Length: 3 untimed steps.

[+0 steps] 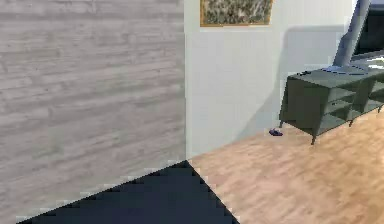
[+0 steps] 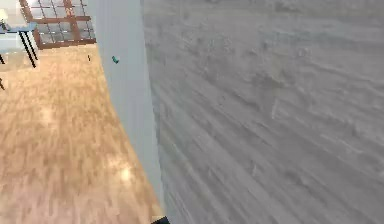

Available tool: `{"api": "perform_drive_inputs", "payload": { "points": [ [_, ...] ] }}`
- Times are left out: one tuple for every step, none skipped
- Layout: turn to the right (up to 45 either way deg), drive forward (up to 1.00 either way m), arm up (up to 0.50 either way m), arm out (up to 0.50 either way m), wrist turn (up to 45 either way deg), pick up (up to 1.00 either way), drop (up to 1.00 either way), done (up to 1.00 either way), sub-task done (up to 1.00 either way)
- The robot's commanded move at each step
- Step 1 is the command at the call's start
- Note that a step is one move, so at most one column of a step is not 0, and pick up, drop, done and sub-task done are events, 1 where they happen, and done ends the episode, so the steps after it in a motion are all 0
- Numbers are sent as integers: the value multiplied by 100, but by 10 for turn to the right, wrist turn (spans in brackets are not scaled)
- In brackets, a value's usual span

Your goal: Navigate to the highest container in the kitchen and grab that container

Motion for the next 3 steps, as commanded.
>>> {"api": "perform_drive_inputs", "payload": {
  "points": [
    [-300, 0, 0, 0, 0, 0, 0, 0, 0],
    [0, 25, 0, 0, 0, 0, 0, 0, 0],
    [-450, 0, 0, 0, 0, 0, 0, 0, 0]
  ]
}}
